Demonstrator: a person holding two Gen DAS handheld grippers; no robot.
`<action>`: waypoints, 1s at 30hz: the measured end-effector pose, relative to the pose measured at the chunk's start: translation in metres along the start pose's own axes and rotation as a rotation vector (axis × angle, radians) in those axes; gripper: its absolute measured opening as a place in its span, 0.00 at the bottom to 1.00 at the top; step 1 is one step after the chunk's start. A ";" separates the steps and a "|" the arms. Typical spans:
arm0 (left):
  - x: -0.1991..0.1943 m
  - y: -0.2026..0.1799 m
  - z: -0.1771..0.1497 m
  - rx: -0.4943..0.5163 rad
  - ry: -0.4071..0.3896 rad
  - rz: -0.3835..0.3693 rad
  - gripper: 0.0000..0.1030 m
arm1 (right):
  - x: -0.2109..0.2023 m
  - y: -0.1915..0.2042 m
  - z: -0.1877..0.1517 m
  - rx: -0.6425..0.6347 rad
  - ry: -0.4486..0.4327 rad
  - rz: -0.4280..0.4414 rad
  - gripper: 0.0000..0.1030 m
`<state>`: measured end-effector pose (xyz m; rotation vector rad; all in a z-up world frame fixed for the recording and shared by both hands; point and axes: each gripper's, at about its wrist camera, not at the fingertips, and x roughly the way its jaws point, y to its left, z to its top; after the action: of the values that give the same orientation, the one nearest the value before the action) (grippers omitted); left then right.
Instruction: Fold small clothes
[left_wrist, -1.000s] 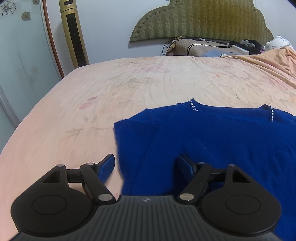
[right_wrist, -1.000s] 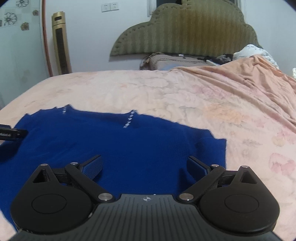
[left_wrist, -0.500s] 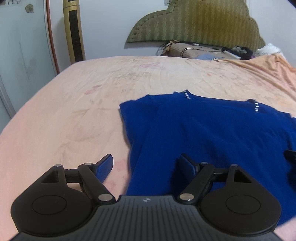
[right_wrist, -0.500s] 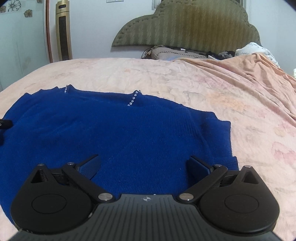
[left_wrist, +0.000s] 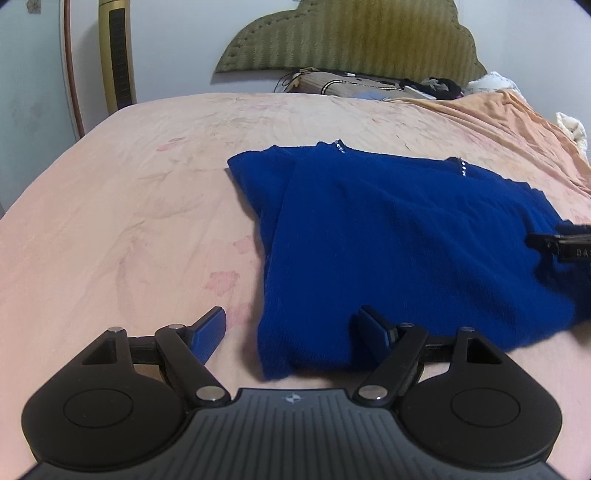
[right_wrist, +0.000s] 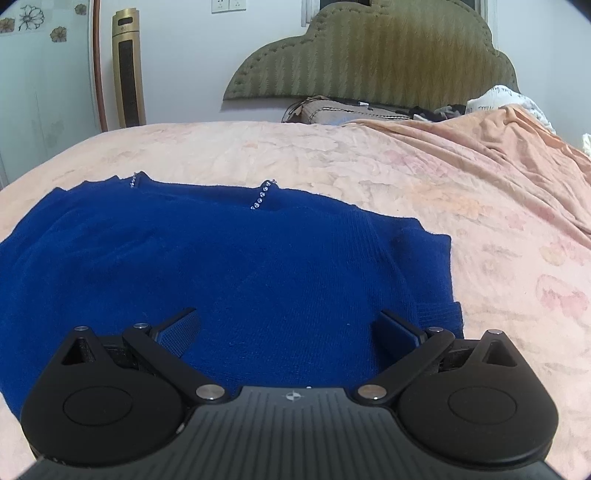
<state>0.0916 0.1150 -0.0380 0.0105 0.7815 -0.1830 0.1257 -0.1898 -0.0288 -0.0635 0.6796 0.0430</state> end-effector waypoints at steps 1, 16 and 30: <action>-0.003 0.001 0.001 -0.002 -0.005 -0.002 0.77 | -0.004 0.006 0.002 -0.015 0.000 -0.020 0.99; 0.037 0.064 0.063 -0.331 0.096 -0.114 0.84 | -0.066 0.172 -0.018 -0.541 -0.139 0.224 0.99; 0.099 0.074 0.103 -0.399 0.150 -0.348 0.84 | -0.038 0.250 -0.030 -0.660 -0.200 0.124 0.98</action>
<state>0.2449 0.1643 -0.0386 -0.4967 0.9561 -0.3554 0.0623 0.0564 -0.0394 -0.6432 0.4460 0.3875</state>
